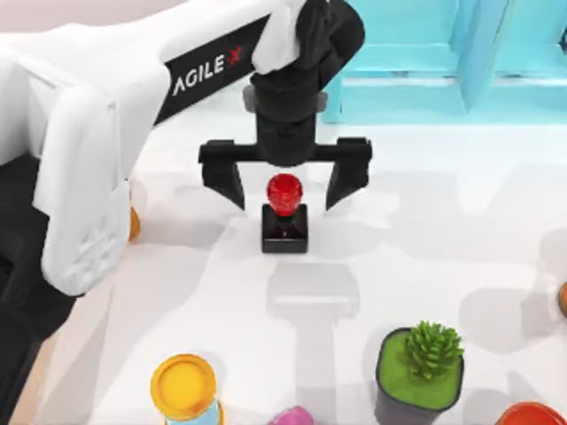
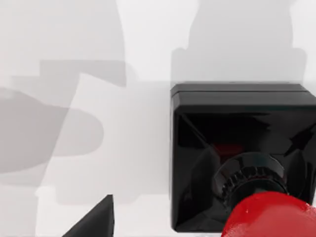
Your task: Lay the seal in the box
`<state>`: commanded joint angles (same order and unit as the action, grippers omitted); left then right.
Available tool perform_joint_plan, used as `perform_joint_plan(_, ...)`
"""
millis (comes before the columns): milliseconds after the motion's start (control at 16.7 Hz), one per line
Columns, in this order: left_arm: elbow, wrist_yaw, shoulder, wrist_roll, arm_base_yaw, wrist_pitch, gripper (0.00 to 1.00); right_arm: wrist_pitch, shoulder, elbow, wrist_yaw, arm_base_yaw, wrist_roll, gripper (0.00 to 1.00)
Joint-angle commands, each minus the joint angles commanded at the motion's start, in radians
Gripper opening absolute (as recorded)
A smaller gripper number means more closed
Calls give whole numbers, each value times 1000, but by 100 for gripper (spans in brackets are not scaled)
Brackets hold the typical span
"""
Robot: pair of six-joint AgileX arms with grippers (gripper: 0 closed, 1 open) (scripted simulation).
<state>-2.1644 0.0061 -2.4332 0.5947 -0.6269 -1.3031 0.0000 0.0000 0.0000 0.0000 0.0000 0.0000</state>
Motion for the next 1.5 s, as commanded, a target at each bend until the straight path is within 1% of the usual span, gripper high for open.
perform_joint_plan(180, 83, 0, 13, 1, -1, 71, 100, 0, 0, 0, 0, 0, 0, 100)
perform_joint_plan(480, 90, 0, 14, 1, -1, 77, 100, 0, 0, 0, 0, 0, 0, 100)
perform_joint_plan(1260, 90, 0, 14, 1, -1, 77, 2, 0, 0, 0, 0, 0, 0, 100)
perform_joint_plan(1320, 90, 0, 14, 1, -1, 77, 0, 0, 0, 0, 0, 0, 0, 100)
perform_joint_plan(1500, 90, 0, 14, 1, -1, 77, 0, 0, 0, 0, 0, 0, 0, 100)
